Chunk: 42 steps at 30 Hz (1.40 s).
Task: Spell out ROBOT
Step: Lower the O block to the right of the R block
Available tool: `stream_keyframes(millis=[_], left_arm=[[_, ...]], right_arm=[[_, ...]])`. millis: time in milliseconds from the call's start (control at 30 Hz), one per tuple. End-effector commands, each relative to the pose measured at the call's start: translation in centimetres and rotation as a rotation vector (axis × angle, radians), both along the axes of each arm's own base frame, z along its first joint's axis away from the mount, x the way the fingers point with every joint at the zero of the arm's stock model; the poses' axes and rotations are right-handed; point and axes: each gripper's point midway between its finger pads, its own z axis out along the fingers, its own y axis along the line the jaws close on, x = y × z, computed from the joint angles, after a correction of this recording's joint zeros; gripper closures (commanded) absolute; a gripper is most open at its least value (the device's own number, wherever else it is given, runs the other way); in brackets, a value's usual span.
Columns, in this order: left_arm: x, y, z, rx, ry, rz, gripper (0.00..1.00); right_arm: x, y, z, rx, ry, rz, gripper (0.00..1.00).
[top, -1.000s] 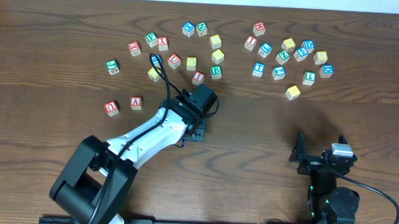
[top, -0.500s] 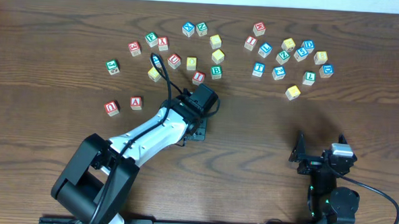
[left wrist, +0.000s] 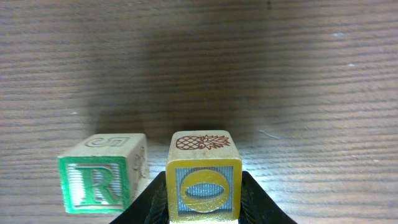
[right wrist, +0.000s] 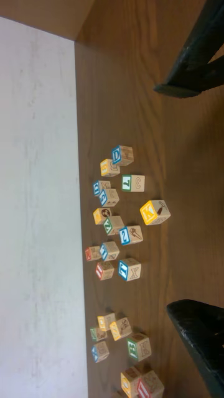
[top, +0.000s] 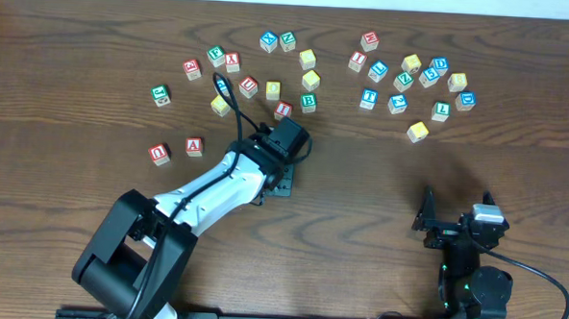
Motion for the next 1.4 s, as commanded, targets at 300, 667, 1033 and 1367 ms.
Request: stream_keyframes(millis=[300, 667, 1033, 1367], left_arm=[[0.00, 0.76, -0.48, 0.015, 0.011, 0.011, 0.77], [-0.34, 0.59, -0.73, 0.004, 0.029, 0.008, 0.77], [-0.60, 0.76, -0.84, 0.012, 0.041, 0.008, 0.77], [-0.63, 0.78, -0.96, 0.014, 0.044, 0.008, 0.77]], right_arm=[[-0.04, -0.13, -0.01, 0.010, -0.002, -0.008, 0.01], [-0.04, -0.13, -0.01, 0.010, -0.002, -0.008, 0.01], [-0.04, -0.14, -0.03, 0.010, -0.001, -0.009, 0.01], [-0.04, -0.14, -0.03, 0.010, -0.001, -0.009, 0.01]])
